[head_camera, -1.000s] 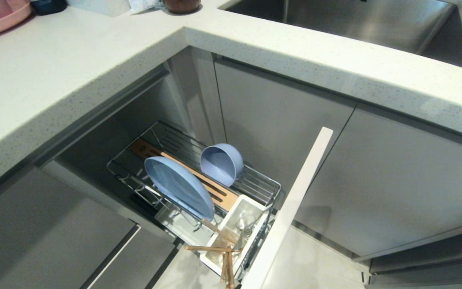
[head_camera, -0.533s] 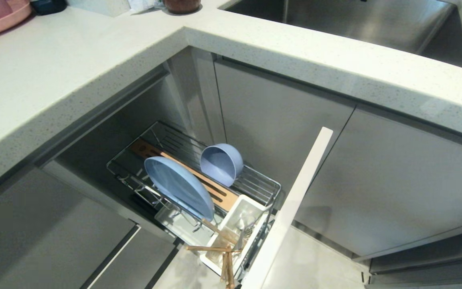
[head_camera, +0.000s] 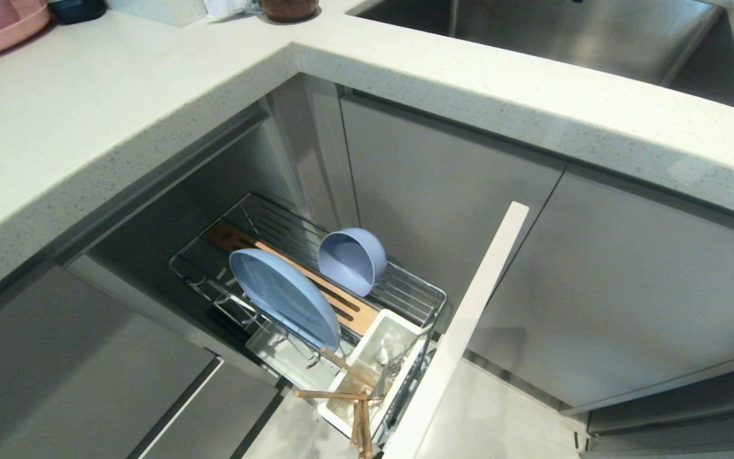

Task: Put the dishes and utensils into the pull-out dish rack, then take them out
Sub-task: Take the plate out of the cupboard

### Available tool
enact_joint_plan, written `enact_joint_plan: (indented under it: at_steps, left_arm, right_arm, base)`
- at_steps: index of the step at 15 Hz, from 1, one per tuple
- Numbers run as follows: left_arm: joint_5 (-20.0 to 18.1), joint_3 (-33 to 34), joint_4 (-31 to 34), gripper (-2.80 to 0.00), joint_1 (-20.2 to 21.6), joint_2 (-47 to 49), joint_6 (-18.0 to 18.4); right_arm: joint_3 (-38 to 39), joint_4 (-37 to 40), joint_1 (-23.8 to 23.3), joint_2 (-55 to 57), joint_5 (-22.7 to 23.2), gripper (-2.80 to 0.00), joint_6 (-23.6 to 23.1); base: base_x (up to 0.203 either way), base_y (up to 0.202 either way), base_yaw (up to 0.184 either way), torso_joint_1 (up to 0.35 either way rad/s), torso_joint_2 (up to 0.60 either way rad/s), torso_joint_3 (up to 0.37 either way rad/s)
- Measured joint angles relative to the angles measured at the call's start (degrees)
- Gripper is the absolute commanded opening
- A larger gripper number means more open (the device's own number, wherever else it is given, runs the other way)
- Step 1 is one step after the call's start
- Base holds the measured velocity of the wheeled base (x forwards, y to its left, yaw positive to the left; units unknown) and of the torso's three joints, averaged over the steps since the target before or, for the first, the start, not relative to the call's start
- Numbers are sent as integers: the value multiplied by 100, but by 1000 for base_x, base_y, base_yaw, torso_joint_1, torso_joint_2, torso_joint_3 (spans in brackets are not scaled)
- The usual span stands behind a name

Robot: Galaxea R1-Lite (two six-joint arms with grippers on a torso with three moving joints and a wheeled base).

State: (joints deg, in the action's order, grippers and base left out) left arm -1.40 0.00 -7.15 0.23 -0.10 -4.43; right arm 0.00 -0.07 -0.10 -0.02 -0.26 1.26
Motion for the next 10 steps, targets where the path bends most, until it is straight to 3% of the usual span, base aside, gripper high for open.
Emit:
enact_joint_plan:
  at_steps: [3,6,10]
  left_arm:
    - [-5,0,-30,-280,2,2,126]
    - [107,0,434,-280,2,2,595]
    - [76,0,376,-280,2,2,610]
  right_arm:
    - [0,0,0,0,-1,-280,0]
    - [0,0,0,-2,-1,-280,-2]
    - [0,0,0,0,2,-280,-2]
  base:
    - [0,0,0,0,0,0]
    - [0,0,0,0,0,0]
    - [0,0,0,0,0,0]
